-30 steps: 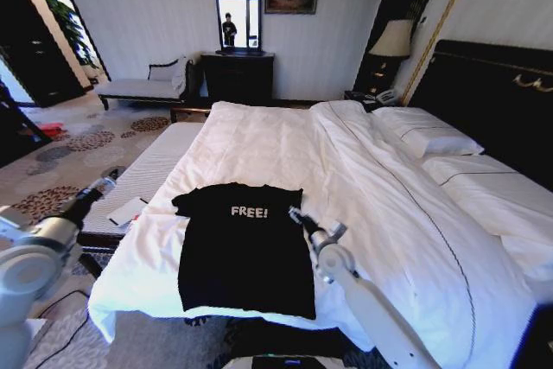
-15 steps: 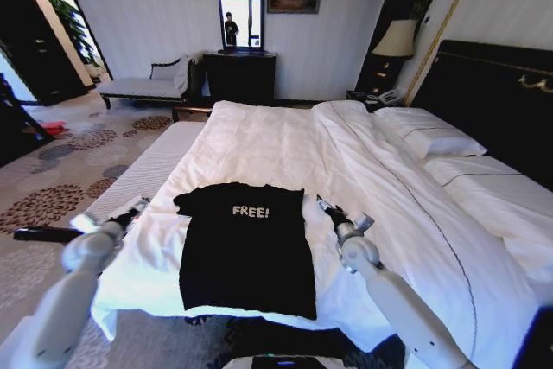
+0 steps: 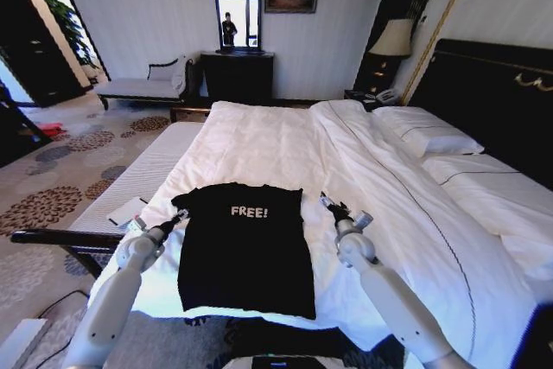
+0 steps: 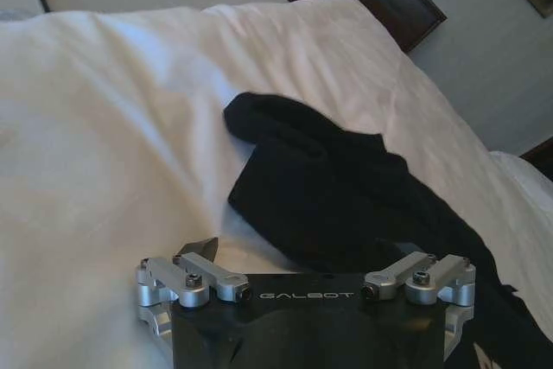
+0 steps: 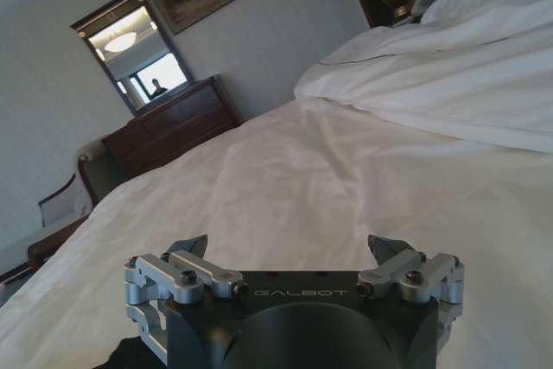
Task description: Fold the clothes on the bed.
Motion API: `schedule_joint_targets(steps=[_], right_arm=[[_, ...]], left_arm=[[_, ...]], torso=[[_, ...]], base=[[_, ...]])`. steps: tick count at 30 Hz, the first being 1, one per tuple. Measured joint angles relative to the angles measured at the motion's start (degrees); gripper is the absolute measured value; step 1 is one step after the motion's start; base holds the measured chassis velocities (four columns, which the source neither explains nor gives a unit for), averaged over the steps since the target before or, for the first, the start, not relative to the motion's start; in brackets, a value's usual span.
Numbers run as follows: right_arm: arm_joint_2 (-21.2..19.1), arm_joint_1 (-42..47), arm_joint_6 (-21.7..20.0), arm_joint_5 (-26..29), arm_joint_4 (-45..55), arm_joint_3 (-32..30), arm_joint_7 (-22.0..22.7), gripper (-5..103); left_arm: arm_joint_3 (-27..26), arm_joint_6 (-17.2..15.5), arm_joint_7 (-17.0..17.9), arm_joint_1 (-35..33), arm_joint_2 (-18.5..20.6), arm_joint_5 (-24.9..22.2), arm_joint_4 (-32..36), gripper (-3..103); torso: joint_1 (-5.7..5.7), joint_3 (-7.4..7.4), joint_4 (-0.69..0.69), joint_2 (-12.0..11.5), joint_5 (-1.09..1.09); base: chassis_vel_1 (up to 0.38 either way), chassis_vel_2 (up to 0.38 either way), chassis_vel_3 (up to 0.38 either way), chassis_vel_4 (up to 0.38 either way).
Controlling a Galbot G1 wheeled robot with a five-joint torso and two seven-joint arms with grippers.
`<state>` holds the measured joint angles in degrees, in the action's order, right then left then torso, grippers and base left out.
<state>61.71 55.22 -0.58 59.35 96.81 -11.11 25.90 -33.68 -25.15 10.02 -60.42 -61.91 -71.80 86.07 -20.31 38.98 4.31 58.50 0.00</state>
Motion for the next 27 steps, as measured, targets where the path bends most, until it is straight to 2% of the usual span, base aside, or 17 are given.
schedule_joint_targets(steps=[5,6,10,12,14,17,18,19,22,26,27], right_arm=[[-0.2,0.2,0.0,0.6,0.8,0.1,0.7,100],[-0.3,0.2,-0.1,1.2,1.1,0.1,1.1,100],[-0.2,0.1,-0.2,1.1,1.2,0.3,1.3,100],[0.4,-0.1,-0.2,0.5,1.1,0.6,1.5,100],[0.7,-0.1,-0.3,0.4,1.2,0.6,1.5,100],[1.6,0.0,-0.4,0.1,1.5,0.5,1.6,100],[1.6,0.0,-0.4,0.1,1.5,0.5,1.6,100],[1.8,0.0,-0.4,0.1,1.5,0.5,1.7,100],[2.4,0.2,-0.5,0.0,1.7,0.4,1.9,100],[3.2,0.3,-0.6,-0.1,1.6,0.1,2.2,100],[3.2,0.3,-0.6,-0.1,1.6,0.1,2.2,100]], left_arm=[[-2.3,1.0,-0.9,-0.7,-1.2,0.3,-0.2,100],[-3.1,1.5,-1.4,-0.7,-1.6,0.4,-0.7,103],[-3.9,1.9,-2.1,-0.1,-2.1,0.4,-2.1,97],[-3.8,2.1,-2.4,0.6,-2.5,0.5,-3.4,90],[-3.7,2.1,-2.3,0.9,-2.6,0.5,-3.6,90],[-3.0,2.1,-2.0,2.2,-2.7,0.4,-4.6,74],[-3.0,2.1,-2.0,2.2,-2.7,0.4,-4.6,74],[-2.8,2.1,-1.9,2.5,-2.6,0.4,-5.0,68],[-2.3,2.2,-1.8,3.3,-2.6,0.4,-6.1,63],[-1.8,2.4,-1.9,4.4,-3.1,1.0,-7.9,41],[-1.8,2.4,-1.9,4.4,-3.1,1.0,-7.9,41]], torso=[[0.01,0.00,0.02,0.0,0.00],[0.01,0.00,0.01,0.0,0.01],[0.01,0.00,0.03,0.0,0.00],[0.00,0.00,0.01,0.0,0.00],[0.01,0.00,0.00,0.0,0.00],[0.01,0.00,0.02,0.0,0.00],[0.01,0.00,0.02,0.0,0.00],[0.00,0.00,0.02,0.0,0.00],[0.00,0.00,0.01,0.0,0.00],[0.00,0.00,0.01,0.0,0.00],[0.00,0.00,0.01,0.0,0.00]], base=[[0.000,0.000,0.000,0.000],[0.000,0.000,0.000,0.000],[0.000,0.000,0.000,0.000],[0.000,0.000,0.000,0.000],[0.000,0.000,0.000,0.000],[0.000,0.000,0.000,0.000],[0.000,0.000,0.000,0.000],[0.000,0.000,0.000,0.000],[0.000,0.000,0.000,0.000],[0.000,0.000,0.000,0.000],[0.000,0.000,0.000,0.000]])
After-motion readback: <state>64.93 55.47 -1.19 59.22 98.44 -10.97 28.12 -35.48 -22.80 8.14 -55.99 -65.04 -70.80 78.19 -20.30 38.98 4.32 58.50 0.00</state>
